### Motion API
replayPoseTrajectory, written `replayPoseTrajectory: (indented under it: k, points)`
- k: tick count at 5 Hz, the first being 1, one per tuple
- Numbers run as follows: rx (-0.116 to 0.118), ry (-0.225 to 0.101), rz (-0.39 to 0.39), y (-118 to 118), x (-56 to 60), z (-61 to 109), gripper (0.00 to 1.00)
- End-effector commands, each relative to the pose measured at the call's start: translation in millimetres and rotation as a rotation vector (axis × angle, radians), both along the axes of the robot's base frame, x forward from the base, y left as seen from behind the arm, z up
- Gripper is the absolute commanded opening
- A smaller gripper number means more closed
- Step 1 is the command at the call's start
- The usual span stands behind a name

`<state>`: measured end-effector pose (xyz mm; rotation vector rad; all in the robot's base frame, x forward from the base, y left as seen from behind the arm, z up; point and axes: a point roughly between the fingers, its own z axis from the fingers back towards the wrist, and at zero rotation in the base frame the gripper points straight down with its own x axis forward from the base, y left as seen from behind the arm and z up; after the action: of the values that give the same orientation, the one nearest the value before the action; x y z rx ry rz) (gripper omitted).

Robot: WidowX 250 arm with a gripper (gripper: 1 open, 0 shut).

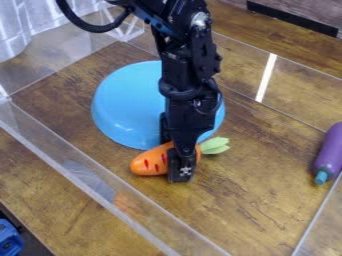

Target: Put the carrot on the blue tray

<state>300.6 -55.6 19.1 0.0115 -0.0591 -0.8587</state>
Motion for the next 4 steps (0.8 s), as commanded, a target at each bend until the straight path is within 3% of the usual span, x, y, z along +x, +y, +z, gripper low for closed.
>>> replayPoseTrajectory:
  k: [1,4]
  points:
    - [-0.006,-0.015,0.032,10.4,4.0,4.0,0.0]
    - [-0.011,0.003,0.043,12.0,3.3,4.1,0.0]
